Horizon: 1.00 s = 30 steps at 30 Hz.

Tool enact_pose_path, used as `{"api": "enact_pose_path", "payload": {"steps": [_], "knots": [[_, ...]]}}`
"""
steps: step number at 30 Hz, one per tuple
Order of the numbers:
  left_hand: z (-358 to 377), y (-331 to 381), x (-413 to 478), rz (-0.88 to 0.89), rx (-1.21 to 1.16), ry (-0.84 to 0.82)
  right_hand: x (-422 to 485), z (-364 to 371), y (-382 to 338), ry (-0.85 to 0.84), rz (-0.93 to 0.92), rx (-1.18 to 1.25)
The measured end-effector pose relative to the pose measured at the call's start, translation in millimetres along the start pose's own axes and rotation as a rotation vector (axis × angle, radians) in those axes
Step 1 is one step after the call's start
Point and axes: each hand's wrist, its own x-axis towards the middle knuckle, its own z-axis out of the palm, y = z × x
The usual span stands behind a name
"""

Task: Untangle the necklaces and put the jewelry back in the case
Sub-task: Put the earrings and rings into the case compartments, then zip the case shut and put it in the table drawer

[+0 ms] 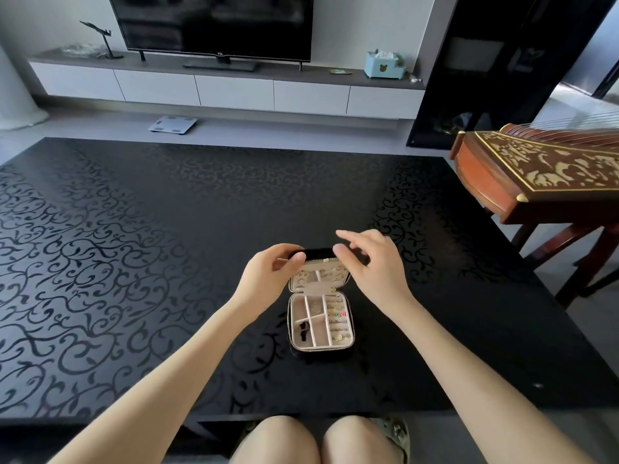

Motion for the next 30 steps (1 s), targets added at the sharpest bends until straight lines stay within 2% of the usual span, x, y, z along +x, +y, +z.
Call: {"api": "enact_pose_path", "payload": {"steps": [4,6,9,11,14,22,25,30], "knots": [[-1.4,-1.5,-5.1,0.070,0.040,-0.014,7.7,0.6,2.7,-0.143,-0.239,-0.138],[-1.5,-3.0,-7.5,0.096,0.051,-0.028,6.4,-2.9,4.7,-0.141,-0.339,-0.185],[0.1,-4.7,-13.3,0.147,0.067,-0.033,2.8,-5.2,7.7,-0.101,-0.575,-0.409],[-0.2,-7.3,-18.5,0.191,0.076,-0.053,-3.0,-5.8,9.3,-0.092,-0.671,-0.499],[-1.8,-16.0,-25.7,0.285,0.144,-0.108,-17.1,-7.1,13.3,-0.134,-0.664,-0.505],[2.1,-29.4,-42.1,0.409,0.318,-0.140,-63.7,4.0,29.0,-0.225,-0.451,-0.497],[5.7,-41.8,-52.6,0.490,0.394,-0.175,-76.3,6.8,33.4,-0.241,-0.472,-0.476],[13.7,-54.1,-62.1,0.575,0.459,-0.172,-81.7,11.3,32.2,-0.168,-0.515,-0.502]]}}
